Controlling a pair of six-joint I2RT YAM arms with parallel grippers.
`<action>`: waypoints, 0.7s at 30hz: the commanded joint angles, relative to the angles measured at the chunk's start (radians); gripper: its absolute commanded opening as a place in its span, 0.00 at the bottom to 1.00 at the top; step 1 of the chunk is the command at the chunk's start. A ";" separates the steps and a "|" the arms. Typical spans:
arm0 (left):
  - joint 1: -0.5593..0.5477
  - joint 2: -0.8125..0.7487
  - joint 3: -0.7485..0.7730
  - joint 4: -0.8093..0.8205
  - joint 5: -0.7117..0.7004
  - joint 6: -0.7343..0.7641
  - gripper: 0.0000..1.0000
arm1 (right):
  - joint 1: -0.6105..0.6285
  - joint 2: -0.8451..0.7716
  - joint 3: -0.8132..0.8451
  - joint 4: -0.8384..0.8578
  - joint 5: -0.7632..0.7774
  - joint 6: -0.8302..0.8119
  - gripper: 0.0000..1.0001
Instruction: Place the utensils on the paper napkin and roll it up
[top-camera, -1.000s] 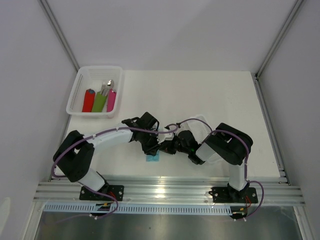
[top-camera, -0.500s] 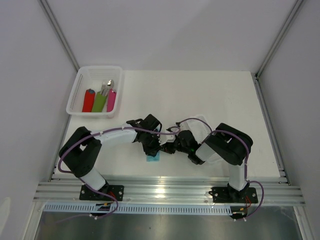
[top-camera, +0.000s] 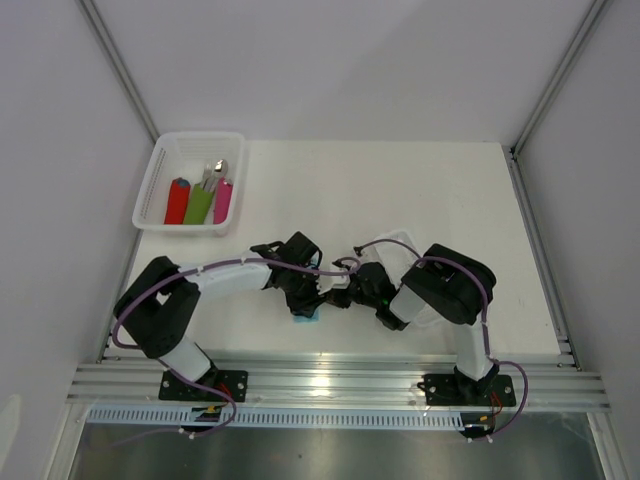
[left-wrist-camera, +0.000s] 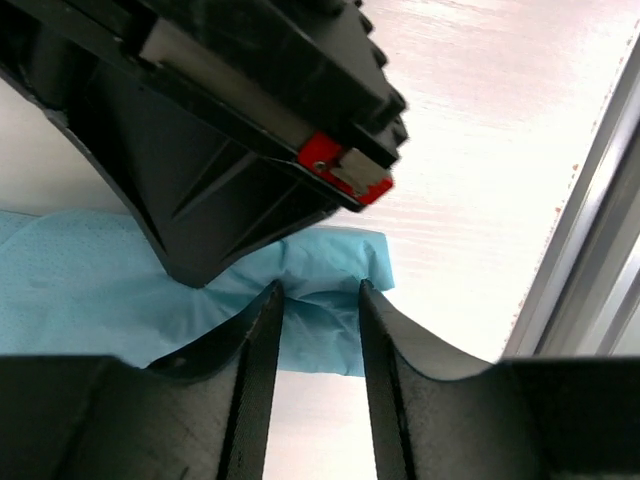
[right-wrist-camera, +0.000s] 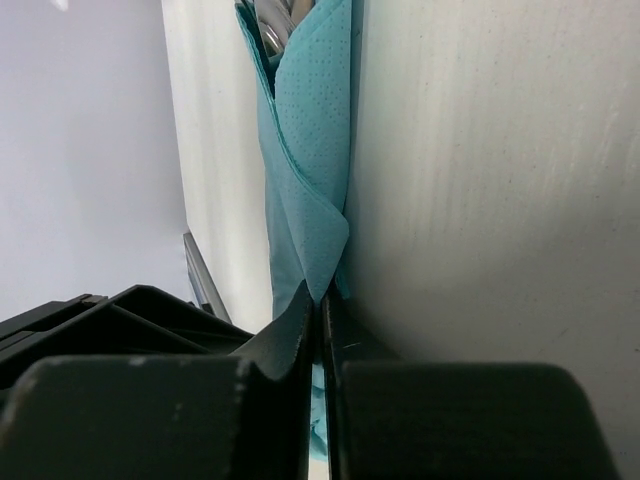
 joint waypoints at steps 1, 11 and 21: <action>0.004 -0.062 -0.009 -0.045 0.027 0.034 0.42 | -0.001 0.035 -0.036 -0.159 0.040 -0.053 0.00; 0.194 -0.192 0.032 -0.152 0.091 0.007 0.45 | -0.003 -0.065 -0.019 -0.209 0.035 -0.168 0.00; 0.328 -0.168 0.036 -0.139 0.074 -0.072 0.46 | 0.000 -0.149 0.033 -0.312 0.029 -0.249 0.00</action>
